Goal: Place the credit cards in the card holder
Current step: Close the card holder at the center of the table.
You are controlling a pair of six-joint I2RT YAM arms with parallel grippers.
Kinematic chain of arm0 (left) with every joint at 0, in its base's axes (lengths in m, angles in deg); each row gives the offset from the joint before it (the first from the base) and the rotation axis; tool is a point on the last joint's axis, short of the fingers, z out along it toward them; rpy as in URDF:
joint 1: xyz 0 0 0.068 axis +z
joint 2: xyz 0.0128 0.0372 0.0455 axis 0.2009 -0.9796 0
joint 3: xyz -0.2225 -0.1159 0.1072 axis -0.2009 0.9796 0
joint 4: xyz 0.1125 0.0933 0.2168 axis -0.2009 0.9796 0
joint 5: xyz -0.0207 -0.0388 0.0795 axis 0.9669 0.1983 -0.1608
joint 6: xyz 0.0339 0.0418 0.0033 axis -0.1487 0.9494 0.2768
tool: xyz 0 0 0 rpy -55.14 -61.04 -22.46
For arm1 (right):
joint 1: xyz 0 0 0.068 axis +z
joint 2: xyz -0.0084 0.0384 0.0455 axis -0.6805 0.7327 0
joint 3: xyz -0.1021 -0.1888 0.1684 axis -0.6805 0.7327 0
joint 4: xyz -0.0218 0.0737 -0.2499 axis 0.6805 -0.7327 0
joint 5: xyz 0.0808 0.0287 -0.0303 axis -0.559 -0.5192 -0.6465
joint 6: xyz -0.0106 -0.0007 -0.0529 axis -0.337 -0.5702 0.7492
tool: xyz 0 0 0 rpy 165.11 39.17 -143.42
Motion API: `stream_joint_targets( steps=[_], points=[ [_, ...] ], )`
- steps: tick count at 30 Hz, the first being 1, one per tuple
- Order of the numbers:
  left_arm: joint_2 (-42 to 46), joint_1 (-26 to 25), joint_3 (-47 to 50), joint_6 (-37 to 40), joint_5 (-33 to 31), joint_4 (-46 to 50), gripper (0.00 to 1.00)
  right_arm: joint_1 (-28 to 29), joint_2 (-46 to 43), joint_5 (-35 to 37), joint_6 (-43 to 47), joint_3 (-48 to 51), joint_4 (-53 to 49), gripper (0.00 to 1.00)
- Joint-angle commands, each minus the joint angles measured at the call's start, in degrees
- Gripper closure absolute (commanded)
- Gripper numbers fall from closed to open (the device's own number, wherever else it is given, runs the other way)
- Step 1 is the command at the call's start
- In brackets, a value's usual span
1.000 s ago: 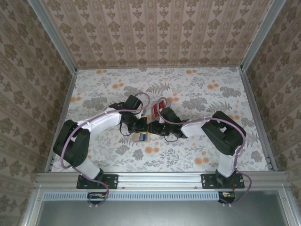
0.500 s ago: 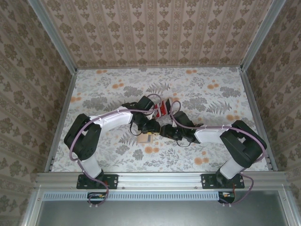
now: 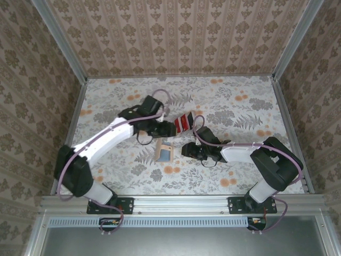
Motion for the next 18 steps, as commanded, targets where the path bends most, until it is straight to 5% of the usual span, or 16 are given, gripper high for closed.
stream_joint_targets(
  steps=[1, 4, 7, 18],
  points=[
    [6.2, 6.8, 8.1, 1.0, -3.0, 3.5, 0.55, 0.9, 1.5, 0.7, -0.1, -1.1, -2.7, 0.52],
    [10.8, 13.8, 16.2, 0.4, -1.6, 0.8, 0.66, 1.4, 3.3, 0.5, -0.2, -2.0, -2.5, 0.52],
    [10.2, 14.7, 20.7, -0.6, 2.1, -3.0, 0.83, 2.0, 5.3, 0.1, -0.4, -3.1, -2.1, 0.52],
    [-3.5, 9.0, 20.0, -1.9, 4.7, -13.6, 0.87, 3.4, 10.4, -1.0, -3.2, -6.4, 0.8, 0.51]
  ],
)
